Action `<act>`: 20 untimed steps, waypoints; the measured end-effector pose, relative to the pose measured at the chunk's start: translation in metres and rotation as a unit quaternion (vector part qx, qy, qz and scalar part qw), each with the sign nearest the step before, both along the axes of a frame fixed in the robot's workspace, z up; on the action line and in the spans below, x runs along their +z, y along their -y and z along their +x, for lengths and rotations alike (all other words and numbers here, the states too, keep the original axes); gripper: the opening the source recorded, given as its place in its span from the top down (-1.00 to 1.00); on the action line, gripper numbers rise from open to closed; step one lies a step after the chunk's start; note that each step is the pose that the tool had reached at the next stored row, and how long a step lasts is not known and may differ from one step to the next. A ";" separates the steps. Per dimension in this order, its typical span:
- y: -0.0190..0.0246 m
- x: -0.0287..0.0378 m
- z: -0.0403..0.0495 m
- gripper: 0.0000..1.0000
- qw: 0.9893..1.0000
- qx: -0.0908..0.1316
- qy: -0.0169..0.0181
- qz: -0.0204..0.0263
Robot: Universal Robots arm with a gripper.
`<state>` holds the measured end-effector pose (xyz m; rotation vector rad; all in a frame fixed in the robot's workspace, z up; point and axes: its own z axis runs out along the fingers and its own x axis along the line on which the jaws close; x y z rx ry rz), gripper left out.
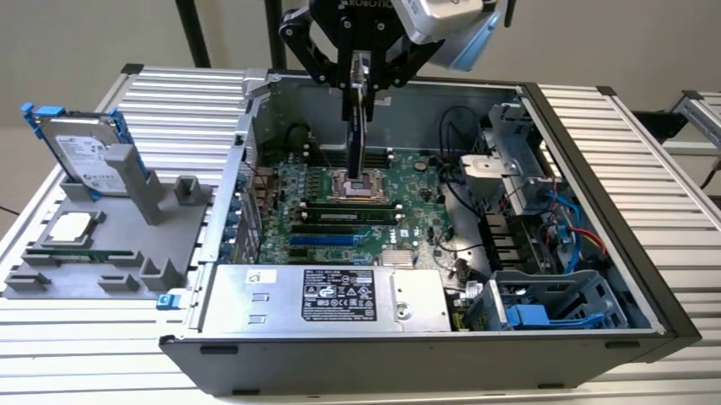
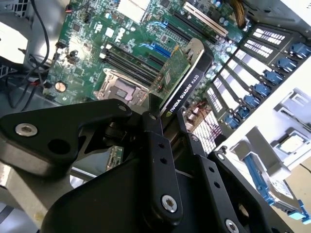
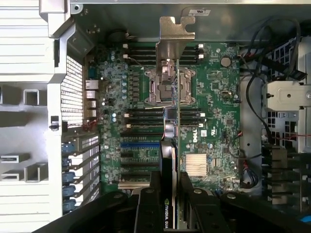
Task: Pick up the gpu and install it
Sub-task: 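Insert the gpu into the slot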
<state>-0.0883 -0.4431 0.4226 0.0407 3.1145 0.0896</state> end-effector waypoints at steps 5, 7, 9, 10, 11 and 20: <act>0.0000 0.0000 0.0000 1.00 1.000 0.007 0.000 0.000; 0.0000 0.0001 0.0000 1.00 1.000 0.010 0.000 0.000; 0.0000 0.0001 0.0000 1.00 1.000 0.013 0.000 0.000; 0.0000 0.0001 0.0000 1.00 1.000 0.015 0.000 0.000; 0.0000 0.0001 0.0000 1.00 1.000 0.017 0.000 0.000; 0.0000 0.0000 0.0000 1.00 0.999 0.033 0.000 0.000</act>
